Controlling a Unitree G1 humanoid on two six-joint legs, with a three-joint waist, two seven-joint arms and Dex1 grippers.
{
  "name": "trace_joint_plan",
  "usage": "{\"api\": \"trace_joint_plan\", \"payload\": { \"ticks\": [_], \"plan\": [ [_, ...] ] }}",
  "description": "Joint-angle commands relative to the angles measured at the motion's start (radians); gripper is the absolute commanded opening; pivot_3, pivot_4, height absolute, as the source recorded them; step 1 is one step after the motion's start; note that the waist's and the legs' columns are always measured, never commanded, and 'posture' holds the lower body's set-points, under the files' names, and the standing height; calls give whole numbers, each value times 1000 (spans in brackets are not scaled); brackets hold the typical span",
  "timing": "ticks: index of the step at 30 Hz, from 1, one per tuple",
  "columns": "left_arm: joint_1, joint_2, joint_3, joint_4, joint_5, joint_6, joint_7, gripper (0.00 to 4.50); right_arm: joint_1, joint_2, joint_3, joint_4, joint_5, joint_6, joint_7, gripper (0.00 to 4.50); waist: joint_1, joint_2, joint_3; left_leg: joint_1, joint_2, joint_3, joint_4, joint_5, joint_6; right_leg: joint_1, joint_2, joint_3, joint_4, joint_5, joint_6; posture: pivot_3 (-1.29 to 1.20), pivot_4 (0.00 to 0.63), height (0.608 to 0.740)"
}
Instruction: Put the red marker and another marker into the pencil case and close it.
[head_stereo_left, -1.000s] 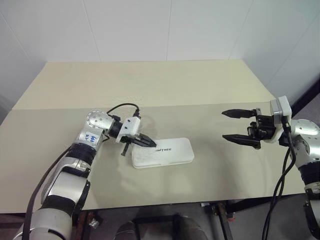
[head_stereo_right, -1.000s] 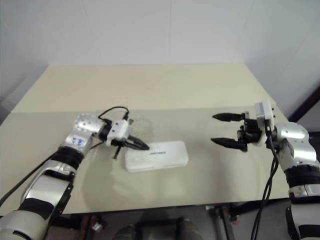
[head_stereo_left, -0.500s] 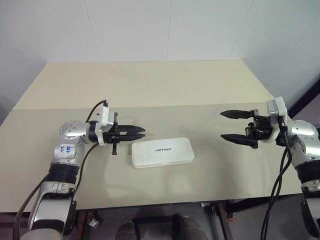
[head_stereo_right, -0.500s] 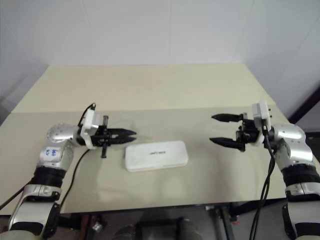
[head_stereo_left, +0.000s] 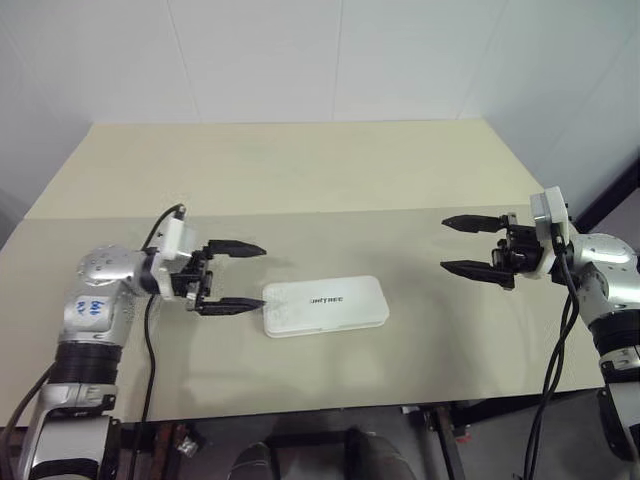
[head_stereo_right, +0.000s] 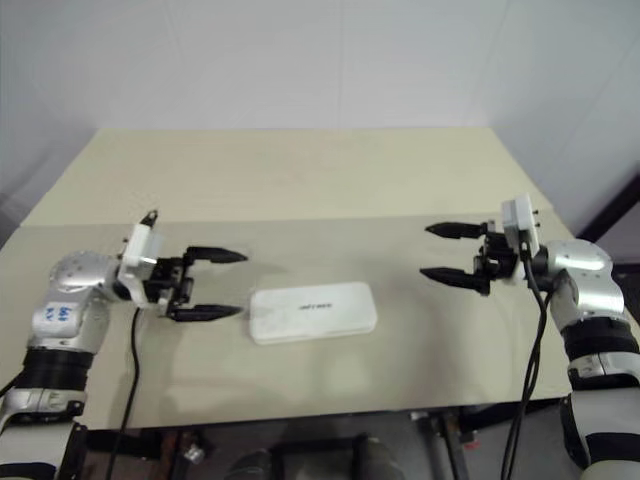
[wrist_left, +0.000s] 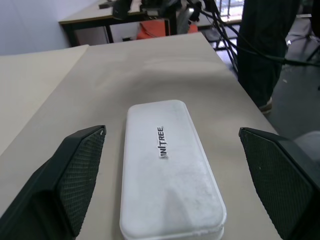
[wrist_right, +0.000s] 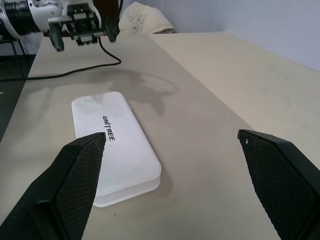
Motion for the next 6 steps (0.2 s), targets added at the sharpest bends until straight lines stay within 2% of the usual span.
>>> {"api": "trace_joint_plan", "payload": {
  "ticks": [1, 6],
  "plan": [
    [15, 33, 62, -46, -44, 32, 23, 4483, 9, -28, -18, -52, 21, 12, 76, 4500, -1, 0, 0, 0, 0, 0, 0, 0, 1, 0, 0, 0, 0, 0, 0, 0, 150, 740],
    [71, 52, 110, -157, -100, 125, 69, 4483, 25, -16, -46, -59, 24, 22, 76, 4500, 0, 0, 0, 0, 0, 0, 0, -1, -1, 0, 0, 0, 0, 0, 0, 0, 150, 740]
  ]
}}
